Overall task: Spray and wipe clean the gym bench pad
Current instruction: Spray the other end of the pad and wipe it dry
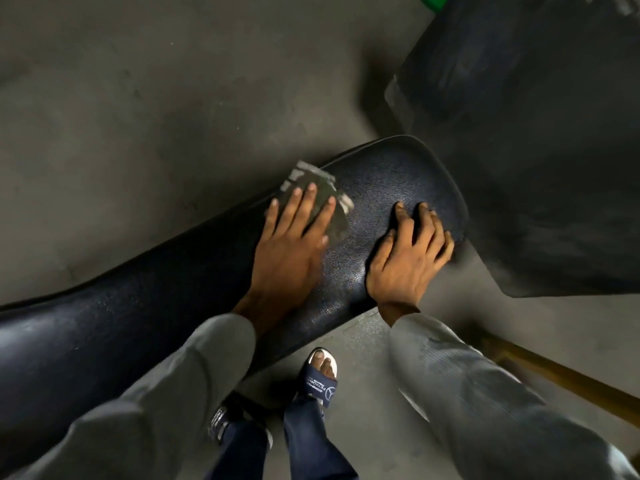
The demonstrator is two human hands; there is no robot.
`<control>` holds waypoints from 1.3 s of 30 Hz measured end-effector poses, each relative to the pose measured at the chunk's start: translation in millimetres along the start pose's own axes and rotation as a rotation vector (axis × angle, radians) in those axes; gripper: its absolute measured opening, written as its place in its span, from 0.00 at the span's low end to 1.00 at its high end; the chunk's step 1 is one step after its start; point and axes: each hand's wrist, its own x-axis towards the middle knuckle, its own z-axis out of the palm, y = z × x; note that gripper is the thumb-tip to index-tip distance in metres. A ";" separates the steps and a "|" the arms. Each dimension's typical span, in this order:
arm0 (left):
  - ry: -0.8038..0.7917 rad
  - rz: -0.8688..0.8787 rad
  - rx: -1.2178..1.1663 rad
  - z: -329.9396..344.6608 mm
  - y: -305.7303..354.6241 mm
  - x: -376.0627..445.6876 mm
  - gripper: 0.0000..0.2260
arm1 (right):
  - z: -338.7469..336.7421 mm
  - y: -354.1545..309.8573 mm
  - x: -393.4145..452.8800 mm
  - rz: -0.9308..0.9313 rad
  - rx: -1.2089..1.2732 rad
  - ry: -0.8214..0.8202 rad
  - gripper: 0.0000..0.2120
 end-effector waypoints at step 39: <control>0.148 -0.322 -0.166 0.1 -64.9 -164.9 0.31 | -8.6 -7.7 11.8 -0.117 -0.103 -0.138 0.31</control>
